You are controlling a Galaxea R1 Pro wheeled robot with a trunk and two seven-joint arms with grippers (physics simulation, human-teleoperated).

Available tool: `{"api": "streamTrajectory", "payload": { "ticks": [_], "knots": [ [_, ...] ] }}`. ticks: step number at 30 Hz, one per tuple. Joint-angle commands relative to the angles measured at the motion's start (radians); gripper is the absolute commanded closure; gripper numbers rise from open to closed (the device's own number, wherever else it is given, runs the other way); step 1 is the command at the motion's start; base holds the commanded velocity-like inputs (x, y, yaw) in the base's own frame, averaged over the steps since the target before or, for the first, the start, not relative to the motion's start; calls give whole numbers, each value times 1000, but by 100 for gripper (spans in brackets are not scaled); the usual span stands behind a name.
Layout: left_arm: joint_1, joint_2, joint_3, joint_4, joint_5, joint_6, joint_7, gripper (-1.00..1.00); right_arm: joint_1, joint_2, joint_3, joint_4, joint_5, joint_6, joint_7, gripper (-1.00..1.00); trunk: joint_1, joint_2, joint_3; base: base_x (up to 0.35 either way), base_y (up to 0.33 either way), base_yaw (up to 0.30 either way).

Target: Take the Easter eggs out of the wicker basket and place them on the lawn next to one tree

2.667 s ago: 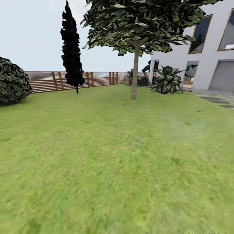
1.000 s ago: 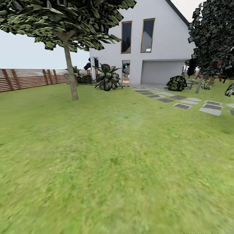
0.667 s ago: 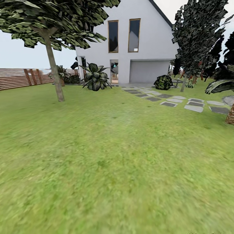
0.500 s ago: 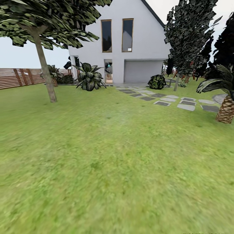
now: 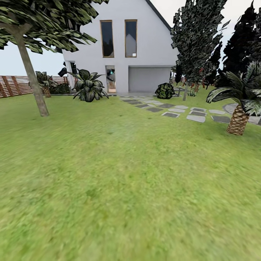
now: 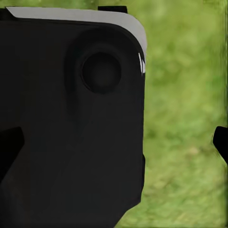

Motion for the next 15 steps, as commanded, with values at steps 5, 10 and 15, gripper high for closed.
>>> {"api": "streamTrajectory", "payload": {
  "ticks": [5,10,15],
  "knots": [
    [0,-8,2,-2,1,-1,2,-100,0,0,0,1,-1,-1,0,-100,1,0,-1,277,-240,-1],
    [0,-12,4,-1,4,-4,-3,-100,0,0,1,0,-1,-1,0,-100,1,0,-1,188,-294,0],
    [0,-12,4,0,4,-2,-6,-100,0,0,2,0,-1,-1,0,-100,1,0,-1,105,-305,0]
  ]
}}
